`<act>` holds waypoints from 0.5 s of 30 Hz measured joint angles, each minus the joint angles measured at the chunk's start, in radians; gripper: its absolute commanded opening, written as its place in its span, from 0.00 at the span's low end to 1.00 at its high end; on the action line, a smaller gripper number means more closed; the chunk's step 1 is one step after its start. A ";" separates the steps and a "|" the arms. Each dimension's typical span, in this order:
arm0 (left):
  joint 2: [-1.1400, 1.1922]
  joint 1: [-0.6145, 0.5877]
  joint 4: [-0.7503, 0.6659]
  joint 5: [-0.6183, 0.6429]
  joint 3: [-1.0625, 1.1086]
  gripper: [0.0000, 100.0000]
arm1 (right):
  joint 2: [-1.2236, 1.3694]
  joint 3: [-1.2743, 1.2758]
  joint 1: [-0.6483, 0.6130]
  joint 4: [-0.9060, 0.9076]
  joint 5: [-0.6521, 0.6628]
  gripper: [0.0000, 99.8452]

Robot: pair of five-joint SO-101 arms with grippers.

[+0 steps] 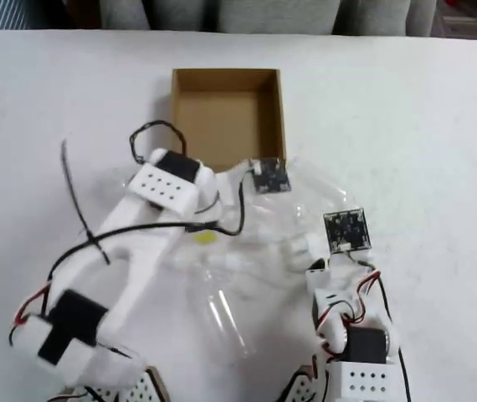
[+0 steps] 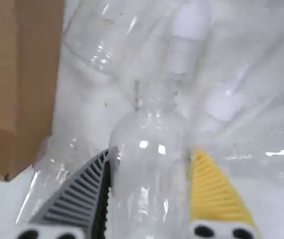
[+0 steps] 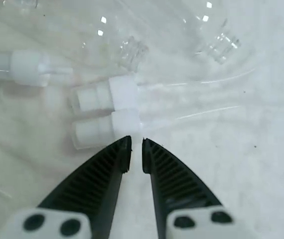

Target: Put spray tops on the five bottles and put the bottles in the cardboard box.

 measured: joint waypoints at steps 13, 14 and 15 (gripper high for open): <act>-0.241 -0.170 0.098 0.460 0.029 0.02 | 0.000 0.000 0.000 0.000 0.003 0.02; -0.255 -0.190 0.100 0.483 0.055 0.02 | 0.000 0.000 0.005 0.000 0.003 0.02; -0.269 -0.207 0.100 0.499 0.089 0.02 | 0.000 0.000 0.018 0.000 0.003 0.02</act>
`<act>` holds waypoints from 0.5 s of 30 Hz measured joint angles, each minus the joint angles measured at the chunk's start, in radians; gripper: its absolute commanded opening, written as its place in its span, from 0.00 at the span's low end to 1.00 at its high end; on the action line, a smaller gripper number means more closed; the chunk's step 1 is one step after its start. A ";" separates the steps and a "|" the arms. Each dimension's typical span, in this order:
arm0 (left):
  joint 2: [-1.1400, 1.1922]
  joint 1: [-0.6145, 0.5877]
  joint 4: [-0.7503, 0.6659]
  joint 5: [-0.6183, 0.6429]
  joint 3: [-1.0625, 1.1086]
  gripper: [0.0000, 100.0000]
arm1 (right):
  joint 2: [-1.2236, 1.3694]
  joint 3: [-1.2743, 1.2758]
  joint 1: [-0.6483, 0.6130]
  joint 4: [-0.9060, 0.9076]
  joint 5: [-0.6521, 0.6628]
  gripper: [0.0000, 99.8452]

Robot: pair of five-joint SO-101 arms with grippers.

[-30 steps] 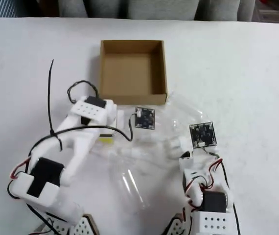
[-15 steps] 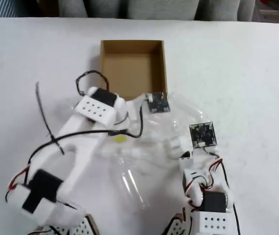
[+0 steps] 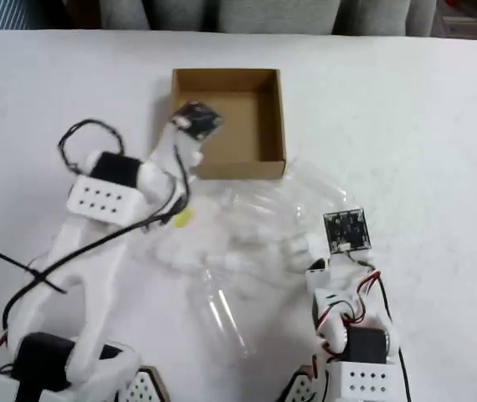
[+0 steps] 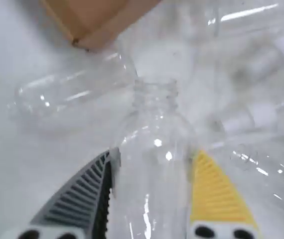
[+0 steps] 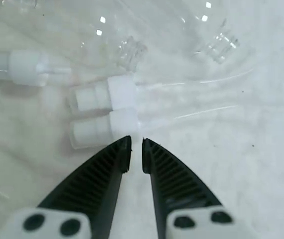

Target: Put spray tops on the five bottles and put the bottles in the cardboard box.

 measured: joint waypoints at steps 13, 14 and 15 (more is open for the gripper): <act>-0.333 -0.195 -0.325 0.029 0.585 0.02 | 0.000 -0.043 0.203 -0.054 0.359 0.02; -0.344 -0.210 -0.330 0.029 0.588 0.02 | 0.000 -0.064 0.206 -0.054 0.359 0.02; -0.348 -0.219 -0.334 0.034 0.592 0.02 | 0.000 -0.091 0.206 -0.054 0.359 0.02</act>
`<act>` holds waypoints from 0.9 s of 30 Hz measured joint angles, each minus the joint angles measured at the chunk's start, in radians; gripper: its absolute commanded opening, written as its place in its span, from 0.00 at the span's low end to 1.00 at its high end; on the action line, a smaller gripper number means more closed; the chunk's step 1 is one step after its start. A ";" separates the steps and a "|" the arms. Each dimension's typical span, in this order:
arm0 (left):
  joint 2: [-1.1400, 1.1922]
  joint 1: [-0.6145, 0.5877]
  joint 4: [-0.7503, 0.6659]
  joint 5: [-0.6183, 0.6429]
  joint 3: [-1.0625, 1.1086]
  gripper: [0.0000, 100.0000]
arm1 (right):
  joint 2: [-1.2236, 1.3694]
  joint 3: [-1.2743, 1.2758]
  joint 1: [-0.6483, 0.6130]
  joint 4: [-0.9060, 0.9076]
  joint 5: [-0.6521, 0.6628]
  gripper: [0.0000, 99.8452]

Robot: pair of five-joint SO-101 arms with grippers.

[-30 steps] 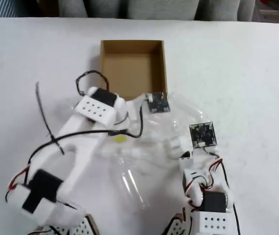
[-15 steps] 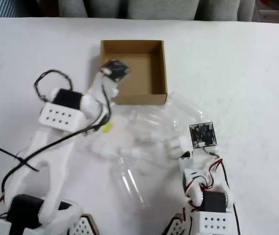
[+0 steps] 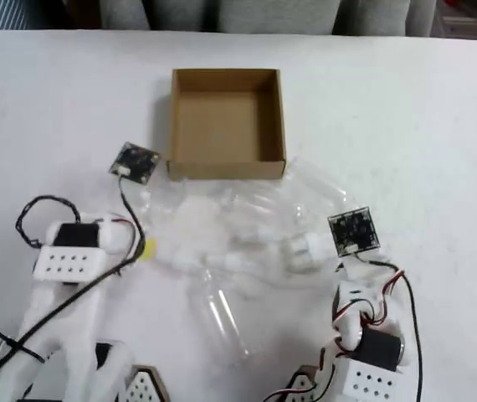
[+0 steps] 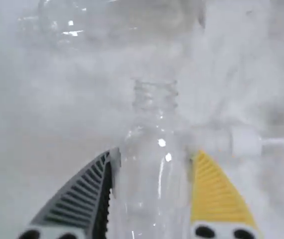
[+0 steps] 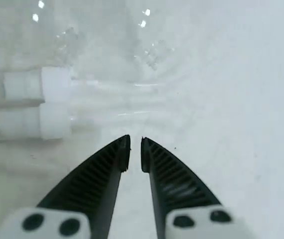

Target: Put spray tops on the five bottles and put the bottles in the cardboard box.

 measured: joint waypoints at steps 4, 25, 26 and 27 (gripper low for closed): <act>-0.005 -0.040 -0.008 0.075 0.000 0.02 | 0.002 -0.118 -0.012 0.000 0.002 0.02; 0.569 -0.339 -0.048 0.229 -0.370 0.03 | 1.102 -0.907 -0.764 0.167 0.009 0.03; 0.591 -0.353 -0.048 0.230 -0.388 0.03 | 1.149 -0.941 -0.801 0.175 0.009 0.03; 0.611 -0.365 -0.048 0.232 -0.404 0.03 | 1.197 -0.971 -0.833 0.180 0.009 0.03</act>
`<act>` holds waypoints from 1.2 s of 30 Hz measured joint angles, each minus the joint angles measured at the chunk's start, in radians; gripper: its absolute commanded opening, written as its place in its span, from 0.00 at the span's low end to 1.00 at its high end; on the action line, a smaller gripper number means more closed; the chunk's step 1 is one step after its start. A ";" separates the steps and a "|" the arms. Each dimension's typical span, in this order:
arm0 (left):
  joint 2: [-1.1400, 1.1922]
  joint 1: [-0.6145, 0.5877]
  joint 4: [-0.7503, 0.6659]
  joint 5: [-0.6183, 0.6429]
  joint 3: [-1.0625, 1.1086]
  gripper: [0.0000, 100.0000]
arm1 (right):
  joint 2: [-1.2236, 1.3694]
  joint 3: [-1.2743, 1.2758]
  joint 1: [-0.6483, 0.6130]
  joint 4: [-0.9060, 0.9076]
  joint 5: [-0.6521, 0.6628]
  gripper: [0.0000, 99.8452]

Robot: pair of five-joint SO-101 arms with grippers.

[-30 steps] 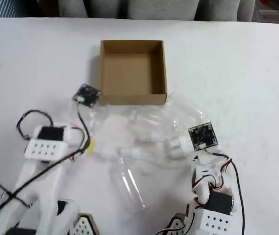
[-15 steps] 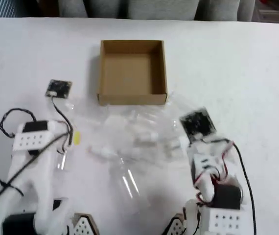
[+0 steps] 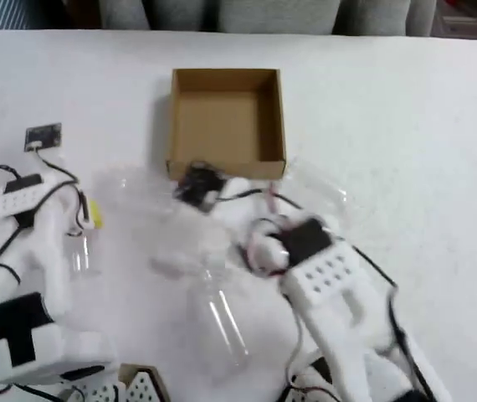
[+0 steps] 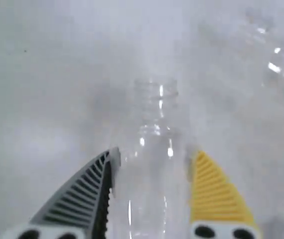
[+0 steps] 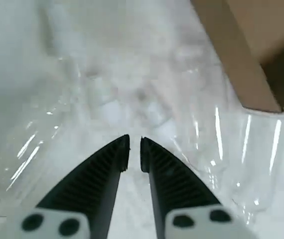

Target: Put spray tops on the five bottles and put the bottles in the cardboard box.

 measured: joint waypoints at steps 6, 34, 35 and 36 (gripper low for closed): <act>0.098 -0.018 0.000 0.000 -0.077 0.03 | 0.270 -0.152 -0.166 0.002 0.003 0.12; 0.149 -0.034 0.000 0.002 -0.141 0.03 | 1.102 -0.899 -0.318 0.285 0.008 0.18; 0.149 -0.034 0.000 0.002 -0.141 0.03 | 1.115 -0.908 -0.318 0.285 0.006 0.18; 0.149 -0.034 0.000 0.002 -0.141 0.03 | 1.129 -0.914 -0.318 0.285 0.003 0.18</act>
